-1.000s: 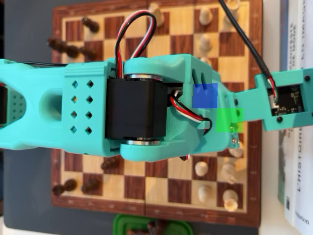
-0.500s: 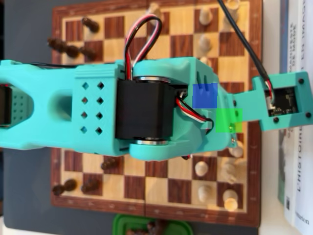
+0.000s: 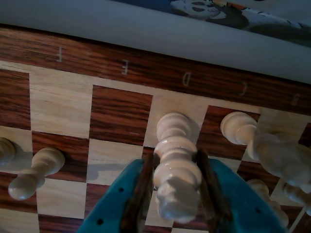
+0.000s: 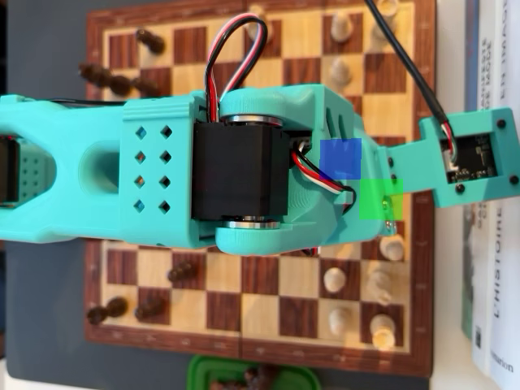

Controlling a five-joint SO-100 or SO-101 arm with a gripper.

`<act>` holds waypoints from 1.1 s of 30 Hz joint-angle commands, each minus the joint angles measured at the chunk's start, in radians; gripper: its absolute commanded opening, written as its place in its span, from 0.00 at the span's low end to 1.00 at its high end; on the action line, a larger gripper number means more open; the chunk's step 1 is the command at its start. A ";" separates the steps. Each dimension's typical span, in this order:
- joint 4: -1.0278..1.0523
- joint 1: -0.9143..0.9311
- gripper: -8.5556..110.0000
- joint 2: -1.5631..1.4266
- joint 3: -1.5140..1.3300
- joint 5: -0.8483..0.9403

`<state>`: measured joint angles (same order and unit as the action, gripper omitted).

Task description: Play chess

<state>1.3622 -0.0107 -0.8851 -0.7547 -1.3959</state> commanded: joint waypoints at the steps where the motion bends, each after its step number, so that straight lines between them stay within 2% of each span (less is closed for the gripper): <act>1: -0.011 0.000 0.19 -0.017 0.029 0.005; 33: -0.006 0.017 0.21 -0.074 0.044 0.005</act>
<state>1.3622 -0.0046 -0.8882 -0.7470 -1.3959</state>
